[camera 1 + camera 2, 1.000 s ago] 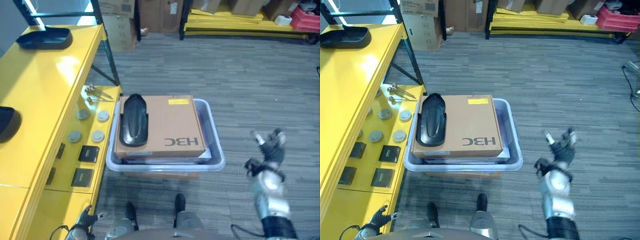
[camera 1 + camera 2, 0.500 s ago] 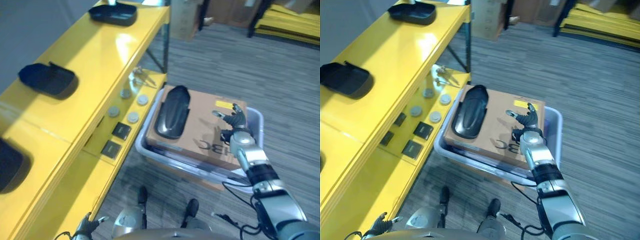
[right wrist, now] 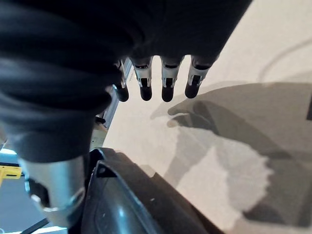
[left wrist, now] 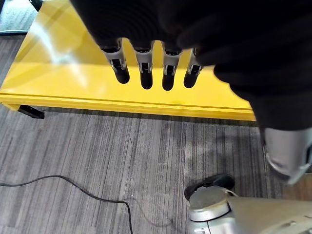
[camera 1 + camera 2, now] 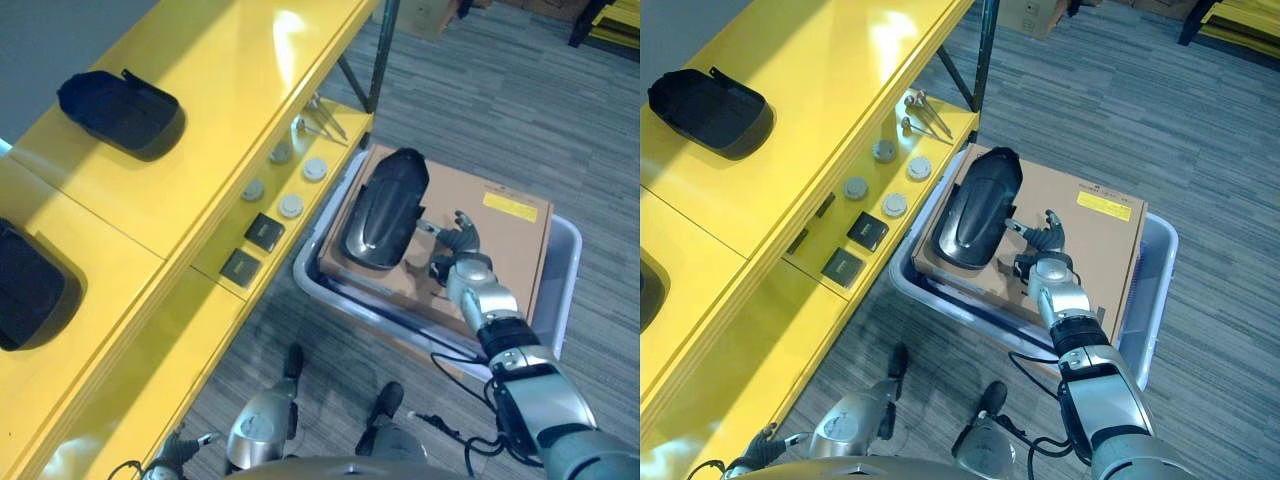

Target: Move parts from the plastic box to the shelf.

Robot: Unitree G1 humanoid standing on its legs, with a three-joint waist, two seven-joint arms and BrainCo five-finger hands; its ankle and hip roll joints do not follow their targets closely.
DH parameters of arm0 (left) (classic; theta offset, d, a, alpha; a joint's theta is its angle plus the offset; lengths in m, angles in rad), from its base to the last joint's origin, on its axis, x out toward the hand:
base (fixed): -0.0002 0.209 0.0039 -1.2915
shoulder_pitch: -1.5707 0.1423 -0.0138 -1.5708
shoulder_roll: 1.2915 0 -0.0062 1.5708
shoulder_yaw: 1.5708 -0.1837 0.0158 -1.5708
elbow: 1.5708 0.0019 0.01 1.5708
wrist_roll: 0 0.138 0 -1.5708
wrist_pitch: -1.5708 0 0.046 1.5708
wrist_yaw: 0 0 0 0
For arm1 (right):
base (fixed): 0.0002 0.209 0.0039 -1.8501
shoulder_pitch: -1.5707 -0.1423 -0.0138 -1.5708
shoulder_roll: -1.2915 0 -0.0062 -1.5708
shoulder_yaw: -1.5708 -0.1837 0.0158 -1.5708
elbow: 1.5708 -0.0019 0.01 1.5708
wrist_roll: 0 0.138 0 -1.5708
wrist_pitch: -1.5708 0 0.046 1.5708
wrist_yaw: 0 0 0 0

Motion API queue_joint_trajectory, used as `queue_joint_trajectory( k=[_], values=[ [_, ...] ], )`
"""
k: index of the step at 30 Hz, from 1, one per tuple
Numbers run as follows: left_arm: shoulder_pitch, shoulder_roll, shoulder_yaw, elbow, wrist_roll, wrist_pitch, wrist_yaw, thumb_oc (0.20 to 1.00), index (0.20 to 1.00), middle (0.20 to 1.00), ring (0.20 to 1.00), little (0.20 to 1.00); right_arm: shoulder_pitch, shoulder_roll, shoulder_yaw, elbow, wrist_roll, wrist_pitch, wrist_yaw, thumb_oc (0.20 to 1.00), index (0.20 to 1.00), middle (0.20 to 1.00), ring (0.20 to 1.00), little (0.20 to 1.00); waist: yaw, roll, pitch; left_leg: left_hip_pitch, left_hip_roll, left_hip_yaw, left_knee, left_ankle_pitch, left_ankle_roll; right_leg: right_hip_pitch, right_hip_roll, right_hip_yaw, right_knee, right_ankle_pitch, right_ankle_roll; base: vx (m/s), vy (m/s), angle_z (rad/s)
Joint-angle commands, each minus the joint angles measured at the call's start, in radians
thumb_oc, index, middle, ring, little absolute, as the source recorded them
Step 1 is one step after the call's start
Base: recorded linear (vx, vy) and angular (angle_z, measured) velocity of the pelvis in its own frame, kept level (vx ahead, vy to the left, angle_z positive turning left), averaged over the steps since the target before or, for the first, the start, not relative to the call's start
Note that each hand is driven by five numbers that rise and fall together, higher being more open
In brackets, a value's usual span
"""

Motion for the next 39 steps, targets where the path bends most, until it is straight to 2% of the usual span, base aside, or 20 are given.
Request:
queue_joint_trajectory(
  k=[1,8,13,22,25,26,27,39],
  values=[
    [-0.025,0.031,-0.045,0.027,-0.043,-0.011,0.004,1.0,1.0,1.0,1.0,1.0,-0.032,-0.073,0.019,0.005,-0.012,-0.038,0.002,1.0,1.0,1.0,1.0,1.0,0.013,0.024,-0.037,-0.03,0.023,-0.038,0.025,-0.013,-0.009,-0.043,-0.018,0.053,0.109,-0.05,0.025,0.0,0.052,0.01],
    [-0.032,0.038,-0.059,0.039,-0.064,-0.017,0.02,1.0,1.0,1.0,1.0,1.0,-0.144,-0.091,0.052,0.131,0.007,-0.077,0.015,1.0,1.0,1.0,1.0,1.0,0.049,0.035,-0.016,-0.048,0.011,-0.055,0.035,-0.009,-0.008,-0.047,-0.033,0.033,0.113,-0.046,0.032,-0.02,0.067,0.06],
    [-0.026,0.048,-0.061,0.031,-0.07,-0.023,0.008,1.0,1.0,1.0,1.0,1.0,-0.185,-0.103,0.051,0.148,0.026,-0.082,0.008,1.0,1.0,1.0,1.0,1.0,0.062,0.039,-0.014,-0.049,0.003,-0.063,0.029,-0.007,-0.007,-0.045,-0.041,0.02,0.115,-0.046,0.038,-0.01,0.048,0.11],
    [-0.021,0.045,-0.064,0.028,-0.069,-0.023,0.002,1.0,1.0,1.0,1.0,1.0,-0.197,-0.105,0.074,0.17,-0.045,-0.023,0.039,1.0,1.0,1.0,1.0,1.0,0.07,0.037,-0.019,-0.041,0.001,-0.065,0.026,-0.008,-0.005,-0.041,-0.046,0.014,0.121,-0.049,0.042,0.01,0.016,0.04],
    [-0.023,0.045,-0.063,0.027,-0.068,-0.02,-0.001,1.0,1.0,1.0,1.0,1.0,-0.183,-0.096,0.101,0.182,-0.119,0.027,0.049,1.0,1.0,1.0,1.0,1.0,0.071,0.036,-0.017,-0.043,0.001,-0.066,0.029,-0.009,-0.005,-0.042,-0.046,0.014,0.124,-0.049,0.042,0.0,0.0,0.03],
    [-0.025,0.045,-0.063,0.026,-0.065,-0.023,0.001,1.0,1.0,1.0,1.0,1.0,-0.168,-0.095,0.135,0.2,-0.191,0.07,0.051,1.0,1.0,1.0,1.0,1.0,0.071,0.034,-0.009,-0.046,0.003,-0.065,0.034,-0.011,-0.006,-0.043,-0.047,0.015,0.125,-0.049,0.042,-0.01,-0.016,0.03],
    [-0.025,0.043,-0.067,0.022,-0.065,-0.024,0.007,1.0,1.0,1.0,1.0,1.0,-0.161,-0.096,0.153,0.224,-0.219,0.08,0.058,1.0,1.0,1.0,1.0,1.0,0.072,0.034,-0.005,-0.048,0.003,-0.066,0.036,-0.011,-0.005,-0.044,-0.047,0.014,0.126,-0.048,0.042,0.0,0.0,0.0],
    [-0.07,0.061,-0.089,-0.001,-0.099,-0.018,0.011,1.0,1.0,1.0,1.0,1.0,-0.203,-0.098,0.257,0.284,-0.364,0.135,0.045,1.0,1.0,1.0,1.0,1.0,0.086,0.03,0.043,-0.091,-0.006,-0.071,0.056,-0.011,0.0,-0.072,-0.052,0.016,0.134,-0.04,0.045,-0.03,0.002,0.03]
  ],
)
